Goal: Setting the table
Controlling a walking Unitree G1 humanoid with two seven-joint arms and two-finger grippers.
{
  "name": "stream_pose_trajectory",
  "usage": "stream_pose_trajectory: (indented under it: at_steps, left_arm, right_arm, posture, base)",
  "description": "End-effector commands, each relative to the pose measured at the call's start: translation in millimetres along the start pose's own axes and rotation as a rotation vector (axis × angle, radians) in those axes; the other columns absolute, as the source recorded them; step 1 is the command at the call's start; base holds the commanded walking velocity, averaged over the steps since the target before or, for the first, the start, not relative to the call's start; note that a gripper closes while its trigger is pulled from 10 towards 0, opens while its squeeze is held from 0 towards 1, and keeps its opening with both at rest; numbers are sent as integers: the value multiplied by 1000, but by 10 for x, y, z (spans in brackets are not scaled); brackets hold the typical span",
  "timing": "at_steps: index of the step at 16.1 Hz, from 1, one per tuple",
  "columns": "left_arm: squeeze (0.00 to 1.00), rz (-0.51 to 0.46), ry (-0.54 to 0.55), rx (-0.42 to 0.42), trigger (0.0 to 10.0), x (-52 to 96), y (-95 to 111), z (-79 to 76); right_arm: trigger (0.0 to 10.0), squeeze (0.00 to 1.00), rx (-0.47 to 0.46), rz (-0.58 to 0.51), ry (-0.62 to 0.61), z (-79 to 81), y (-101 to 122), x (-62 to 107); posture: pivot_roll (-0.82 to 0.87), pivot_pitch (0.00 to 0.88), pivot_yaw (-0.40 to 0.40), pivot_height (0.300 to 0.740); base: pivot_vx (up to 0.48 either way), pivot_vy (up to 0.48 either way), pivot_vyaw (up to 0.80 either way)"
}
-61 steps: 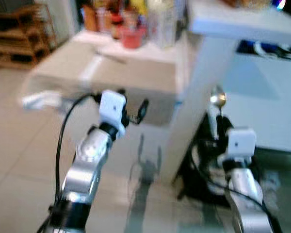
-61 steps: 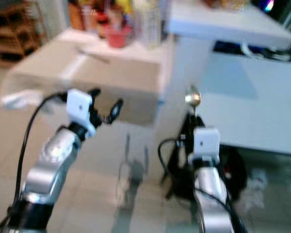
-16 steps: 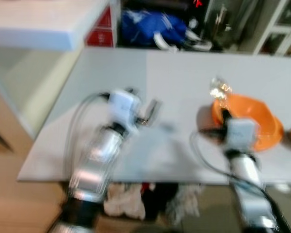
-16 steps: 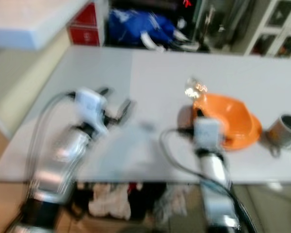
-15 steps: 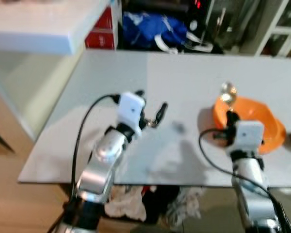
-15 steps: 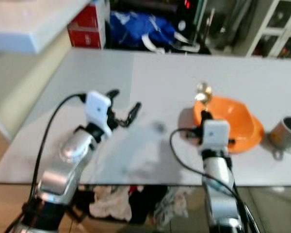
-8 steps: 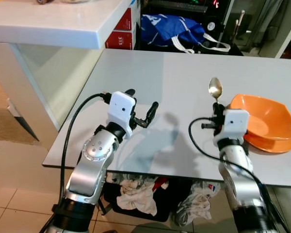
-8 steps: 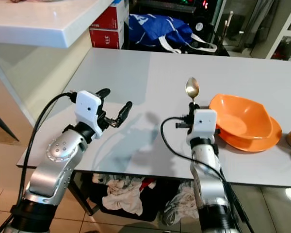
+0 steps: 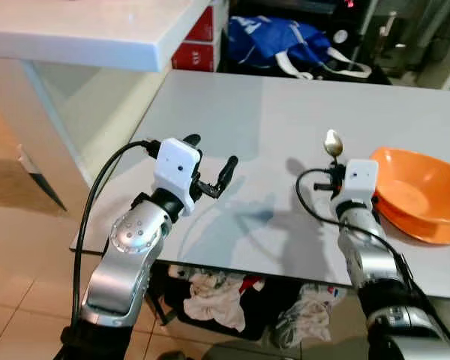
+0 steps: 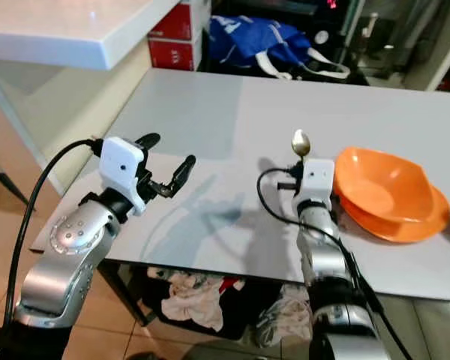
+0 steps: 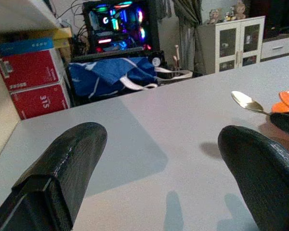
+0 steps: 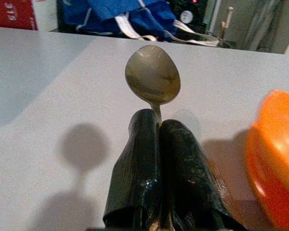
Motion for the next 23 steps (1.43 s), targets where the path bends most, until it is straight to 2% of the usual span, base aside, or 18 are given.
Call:
stream_pose_trajectory:
  at_steps: [1,4,10,12,13,14,17,23]
  left_arm:
    - [0,4,8,4,10000,39,22,12]
    - [0,19,10,14,10000,71,31,-11]
    - [0,27,17,23,10000,79,41,-13]
    - [0,32,14,25,10000,76,37,-10]
    - [0,32,12,25,10000,75,39,-12]
    - [0,32,11,26,10000,76,41,-13]
    - [0,34,8,26,10000,71,41,-13]
    - [0,36,2,25,10000,67,48,-6]
  right_arm:
    - [0,0,-3,11,-6,-37,-24,-18]
    - [0,0,-4,42,-24,-55,-76,-61]
    - [0,0,-11,71,-79,-120,-163,-42]
    - [0,0,12,104,-122,-188,-215,-30]
    - [6627,0,18,113,-130,-201,-232,-24]
    - [10000,0,22,117,-137,-209,-240,-19]
    - [10000,0,38,142,-182,-277,-287,-3]
    - [10000,0,-2,175,-212,-320,-365,39]
  posture:
    - [216,0,-8,740]
    - [212,0,-15,740]
    - [207,0,-17,740]
    - [206,0,-14,740]
    - [207,0,-12,740]
    - [206,0,-11,740]
    - [200,0,-5,740]
    - [200,0,0,740]
  base:
    - [0,0,0]
    - [0,0,0]
    - [0,0,0]
    - [0,0,0]
    - [0,0,0]
    - [0,0,0]
    - [0,0,0]
    - [0,0,0]
Point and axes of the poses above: a point about 5 cm out from each wrist's last joint towards the gripper, its own x axis pointing back from the gripper into the wrist, its own y axis along the axis of the wrist's last joint, z = x × y, the point moved 1 cm from there along -x, pointing out of the wrist towards the gripper, and after that the axes turned 2 degrees about -x, right-handed, at the moved point
